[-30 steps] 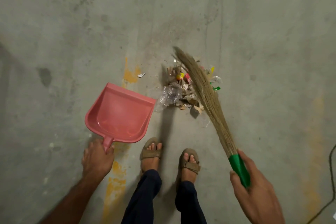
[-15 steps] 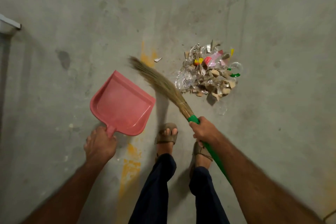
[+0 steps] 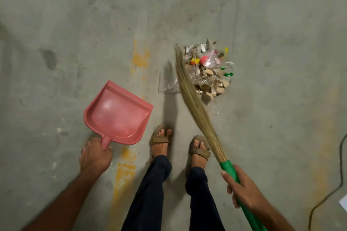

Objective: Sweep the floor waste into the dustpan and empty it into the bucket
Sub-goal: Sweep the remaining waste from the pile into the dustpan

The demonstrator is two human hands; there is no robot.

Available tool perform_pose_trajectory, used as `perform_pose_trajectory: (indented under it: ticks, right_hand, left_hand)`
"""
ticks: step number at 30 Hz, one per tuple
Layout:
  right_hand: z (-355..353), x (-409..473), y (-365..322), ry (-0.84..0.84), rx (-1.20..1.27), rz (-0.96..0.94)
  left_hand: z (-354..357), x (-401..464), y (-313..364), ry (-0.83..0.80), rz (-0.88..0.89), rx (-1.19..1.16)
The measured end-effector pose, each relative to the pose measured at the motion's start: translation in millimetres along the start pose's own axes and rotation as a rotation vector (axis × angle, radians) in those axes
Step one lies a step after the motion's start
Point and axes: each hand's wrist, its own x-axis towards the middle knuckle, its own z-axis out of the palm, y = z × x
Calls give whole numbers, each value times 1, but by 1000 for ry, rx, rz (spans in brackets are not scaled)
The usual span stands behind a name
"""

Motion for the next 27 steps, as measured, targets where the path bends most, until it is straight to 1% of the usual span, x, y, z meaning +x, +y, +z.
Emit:
perform_pose_trajectory:
  ticks: [2, 4, 6, 9, 13, 17, 19, 21, 24, 27]
  right_hand:
    - [2, 12, 4, 29, -165, -37]
    - [2, 28, 5, 75, -390, -90]
    - [2, 39, 4, 146, -525, -79]
    - [-1, 36, 9, 229, -507, -81]
    - [-6, 3, 29, 245, -358, -151]
    - [-8, -20, 49, 281, -318, -224]
    - [0, -18, 48, 267, -351, -261]
    - [10, -5, 33, 277, -442, -265]
    - [22, 33, -5, 278, -572, -221]
    - [21, 68, -42, 268, -634, -216]
  left_hand:
    - [2, -2, 5, -5, 12, 3]
    - [2, -2, 11, -5, 43, 13]
    - [0, -1, 17, 4, 76, 31]
    - [-5, 2, 26, 31, 118, 75]
    - [-12, 8, 34, 44, 143, 91]
    - [-15, 10, 40, 45, 145, 93]
    - [-14, 9, 43, 45, 134, 101]
    - [-11, 8, 46, 45, 125, 111]
    - [-3, 5, 49, 47, 99, 126]
    - [3, 4, 51, 49, 93, 145]
